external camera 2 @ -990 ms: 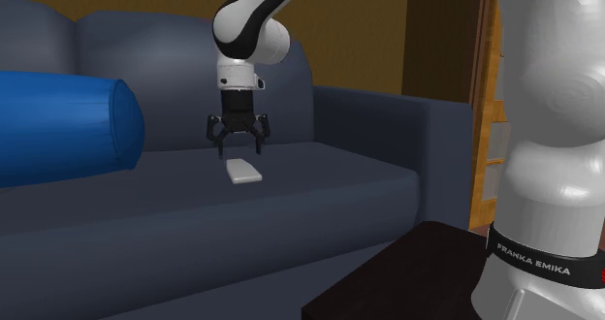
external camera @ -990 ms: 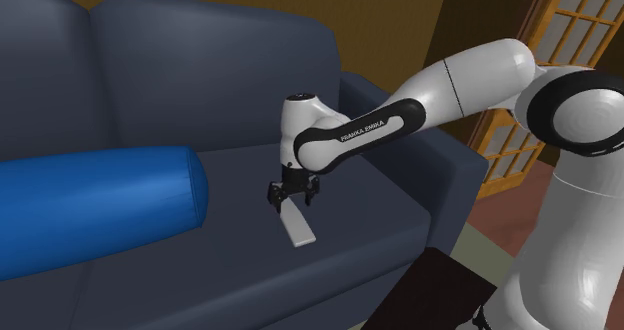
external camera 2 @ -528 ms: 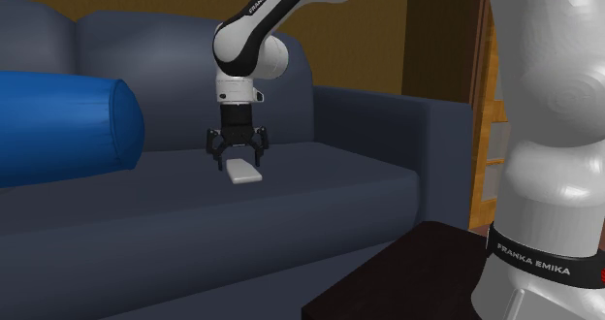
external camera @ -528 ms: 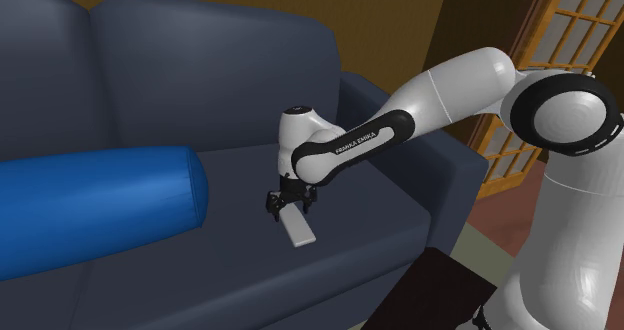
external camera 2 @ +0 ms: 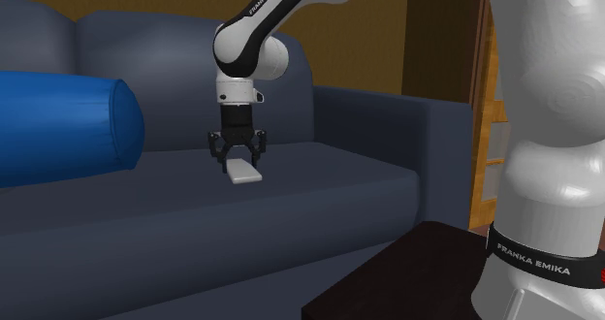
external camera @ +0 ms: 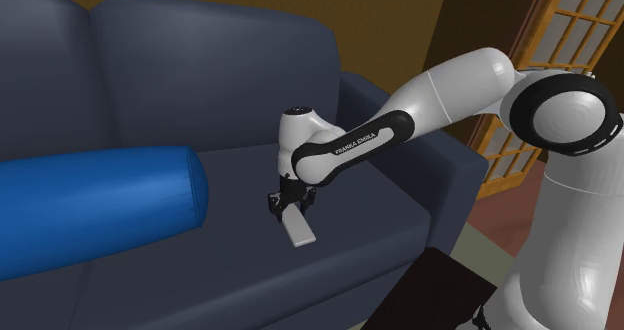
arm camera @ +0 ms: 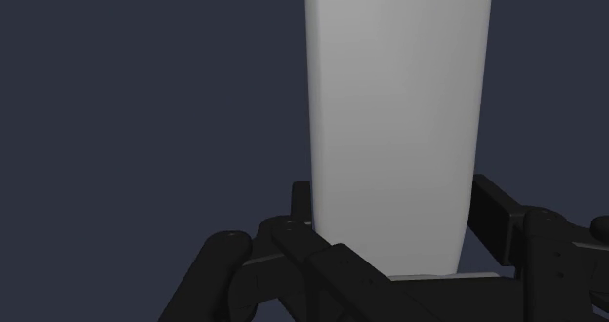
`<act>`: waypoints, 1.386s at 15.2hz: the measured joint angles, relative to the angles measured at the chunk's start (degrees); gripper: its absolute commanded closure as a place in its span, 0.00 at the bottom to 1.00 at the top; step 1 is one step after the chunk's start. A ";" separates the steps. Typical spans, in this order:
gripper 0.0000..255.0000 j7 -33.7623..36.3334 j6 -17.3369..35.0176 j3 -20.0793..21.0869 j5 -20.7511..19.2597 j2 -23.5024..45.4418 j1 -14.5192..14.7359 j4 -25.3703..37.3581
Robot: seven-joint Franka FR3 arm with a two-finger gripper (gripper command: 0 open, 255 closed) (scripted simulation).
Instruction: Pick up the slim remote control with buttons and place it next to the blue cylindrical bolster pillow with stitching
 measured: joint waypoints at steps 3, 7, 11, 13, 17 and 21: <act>1.00 0.01 0.00 0.00 0.00 0.02 0.00 -0.02; 1.00 0.01 0.00 0.00 0.00 0.03 0.00 -0.02; 1.00 -0.16 -0.68 0.07 0.24 -0.53 -0.07 0.13; 1.00 -0.44 -1.91 0.14 0.54 -1.16 -0.18 0.77; 1.00 -0.74 -4.76 0.42 1.26 -2.91 -0.21 1.97; 1.00 -1.29 -7.49 0.49 1.84 -4.22 -0.42 3.46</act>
